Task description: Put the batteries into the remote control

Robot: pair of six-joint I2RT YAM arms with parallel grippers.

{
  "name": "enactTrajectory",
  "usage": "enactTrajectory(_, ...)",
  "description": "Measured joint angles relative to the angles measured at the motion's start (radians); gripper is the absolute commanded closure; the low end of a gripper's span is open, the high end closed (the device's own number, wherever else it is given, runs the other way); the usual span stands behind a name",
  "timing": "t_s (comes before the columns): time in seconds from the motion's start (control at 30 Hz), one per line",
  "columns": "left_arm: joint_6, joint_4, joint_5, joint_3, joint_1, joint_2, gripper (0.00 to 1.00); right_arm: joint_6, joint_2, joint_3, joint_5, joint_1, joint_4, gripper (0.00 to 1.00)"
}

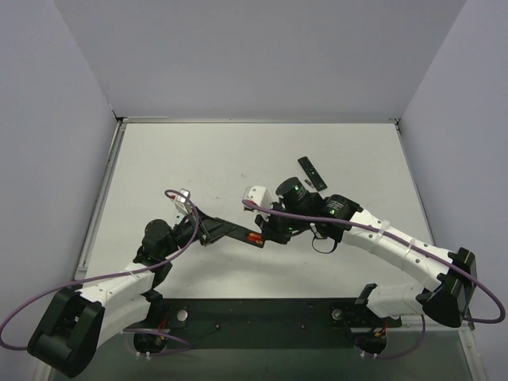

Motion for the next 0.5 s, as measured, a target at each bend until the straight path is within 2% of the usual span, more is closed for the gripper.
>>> enactTrajectory(0.5, 0.0, -0.021, -0.009, 0.0, -0.019, -0.029, 1.0, -0.002, 0.031, 0.02, 0.0, 0.025, 0.04, 1.0)
